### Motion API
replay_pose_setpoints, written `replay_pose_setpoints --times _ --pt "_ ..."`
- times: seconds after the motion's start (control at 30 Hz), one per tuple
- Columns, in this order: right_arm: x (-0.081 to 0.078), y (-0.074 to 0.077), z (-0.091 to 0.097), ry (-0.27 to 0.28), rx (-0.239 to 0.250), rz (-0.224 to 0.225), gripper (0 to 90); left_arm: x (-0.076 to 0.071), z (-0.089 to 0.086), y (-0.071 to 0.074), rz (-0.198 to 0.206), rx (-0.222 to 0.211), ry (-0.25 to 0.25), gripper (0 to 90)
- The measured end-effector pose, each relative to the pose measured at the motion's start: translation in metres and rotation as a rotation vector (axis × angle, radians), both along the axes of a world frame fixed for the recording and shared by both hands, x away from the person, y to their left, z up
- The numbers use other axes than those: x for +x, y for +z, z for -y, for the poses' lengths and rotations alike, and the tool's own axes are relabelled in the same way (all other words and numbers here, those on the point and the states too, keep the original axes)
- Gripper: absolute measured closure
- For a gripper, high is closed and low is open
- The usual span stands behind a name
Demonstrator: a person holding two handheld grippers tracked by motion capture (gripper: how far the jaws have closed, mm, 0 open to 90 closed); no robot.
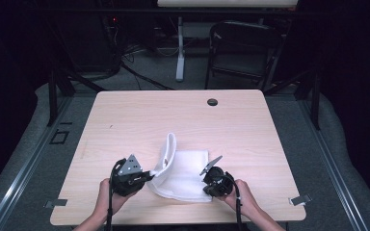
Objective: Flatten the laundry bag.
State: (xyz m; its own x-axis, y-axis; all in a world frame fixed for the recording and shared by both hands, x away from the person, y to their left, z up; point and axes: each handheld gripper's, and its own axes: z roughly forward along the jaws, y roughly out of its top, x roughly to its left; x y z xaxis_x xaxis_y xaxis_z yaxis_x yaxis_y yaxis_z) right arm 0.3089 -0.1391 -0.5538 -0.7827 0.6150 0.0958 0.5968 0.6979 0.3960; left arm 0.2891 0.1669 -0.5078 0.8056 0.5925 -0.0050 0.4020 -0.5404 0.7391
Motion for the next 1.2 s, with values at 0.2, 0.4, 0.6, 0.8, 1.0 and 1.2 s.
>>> replay_pose_setpoints --times 0.2,0.4,0.6,0.8,1.0,1.2 --pt "0.0 0.001 0.0 0.009 -0.012 -0.003 90.0 0.0 -0.004 -0.002 -0.014 0.023 0.011 87.4" --pt "0.001 0.002 0.002 0.008 -0.026 -0.003 90.0 0.0 -0.002 -0.004 -0.029 0.039 0.008 87.4" --pt "0.0 0.001 0.005 -0.007 -0.02 -0.005 90.0 0.0 0.001 -0.007 -0.034 0.049 0.015 87.3" --pt "0.0 0.002 0.006 -0.002 -0.033 -0.008 90.0 -0.001 0.002 -0.009 -0.042 0.064 0.026 87.2" --pt "0.0 0.002 0.008 -0.007 -0.035 -0.011 90.0 -0.001 0.005 -0.013 -0.054 0.083 0.028 87.3" --pt "-0.001 0.003 0.01 -0.011 -0.047 -0.014 90.0 -0.002 0.006 -0.015 -0.057 0.087 0.034 87.3"
